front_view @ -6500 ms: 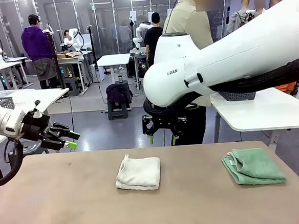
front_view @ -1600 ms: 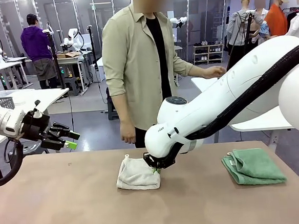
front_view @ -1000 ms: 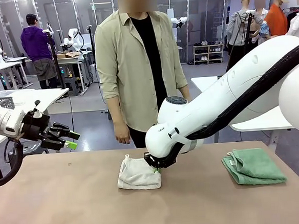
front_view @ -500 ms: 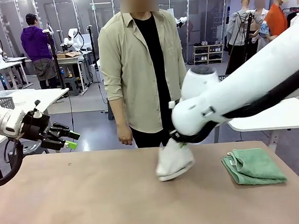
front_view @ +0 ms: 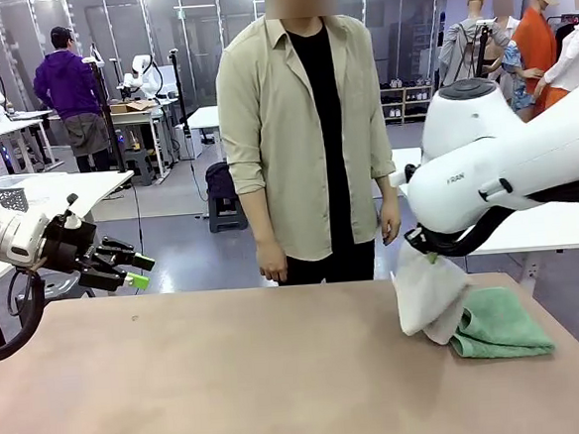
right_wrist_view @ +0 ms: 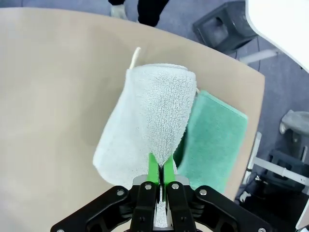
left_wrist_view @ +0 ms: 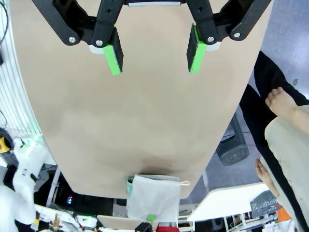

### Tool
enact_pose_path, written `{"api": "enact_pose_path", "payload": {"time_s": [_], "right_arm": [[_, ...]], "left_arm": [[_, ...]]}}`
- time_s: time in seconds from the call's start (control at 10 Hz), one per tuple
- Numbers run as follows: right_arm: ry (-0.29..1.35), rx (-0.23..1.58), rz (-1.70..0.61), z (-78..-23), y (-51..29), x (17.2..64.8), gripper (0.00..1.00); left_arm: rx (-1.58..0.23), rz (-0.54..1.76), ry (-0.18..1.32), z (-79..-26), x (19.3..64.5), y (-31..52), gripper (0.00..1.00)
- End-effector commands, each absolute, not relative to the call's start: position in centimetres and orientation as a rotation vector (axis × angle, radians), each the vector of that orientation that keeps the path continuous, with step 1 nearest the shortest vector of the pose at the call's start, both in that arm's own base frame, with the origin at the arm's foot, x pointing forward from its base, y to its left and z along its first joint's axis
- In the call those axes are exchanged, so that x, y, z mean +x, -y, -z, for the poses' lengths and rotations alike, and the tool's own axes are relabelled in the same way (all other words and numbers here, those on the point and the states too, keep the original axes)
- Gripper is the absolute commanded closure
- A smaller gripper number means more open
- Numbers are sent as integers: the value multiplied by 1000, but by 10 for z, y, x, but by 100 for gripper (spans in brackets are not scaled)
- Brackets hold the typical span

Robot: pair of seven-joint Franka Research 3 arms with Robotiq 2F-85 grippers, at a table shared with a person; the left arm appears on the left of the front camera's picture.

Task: Fold the towels and place them in the basket.
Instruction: Stack the folded Towel with hook on the right side of the table.

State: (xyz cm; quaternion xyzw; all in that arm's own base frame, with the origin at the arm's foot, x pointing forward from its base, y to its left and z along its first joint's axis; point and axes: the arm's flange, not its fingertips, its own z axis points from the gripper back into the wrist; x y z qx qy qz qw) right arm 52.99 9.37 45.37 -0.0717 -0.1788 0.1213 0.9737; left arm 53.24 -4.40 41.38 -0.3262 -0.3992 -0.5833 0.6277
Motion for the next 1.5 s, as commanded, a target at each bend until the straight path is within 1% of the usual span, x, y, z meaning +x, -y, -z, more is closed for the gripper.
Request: {"api": "enact_pose_path", "payload": {"time_s": [0.0,0.3,0.8,0.9,1.0,1.1,1.2,1.3,1.4], "right_arm": [[323,-155,-270,-446,-62,530,96],[335,-115,-164,-419,-12,541,96],[327,-137,-141,-383,54,545,96],[326,-134,-132,-377,62,546,89],[328,-125,-139,-376,68,546,76],[331,-117,-146,-377,71,544,69],[336,-107,-154,-380,74,543,56],[338,-103,-160,-383,76,542,49],[358,-63,-174,-393,74,539,36]], "left_arm": [[-748,1340,917,-415,531,44,31],[-748,1340,917,-415,531,44,31],[-748,1340,917,-415,531,44,31],[-748,1340,917,-415,531,44,31],[-748,1340,917,-415,531,44,31],[-748,1340,917,-415,531,44,31],[-748,1340,917,-415,531,44,31],[-748,1340,917,-415,531,44,31],[-748,1340,917,-415,531,44,31]]}}
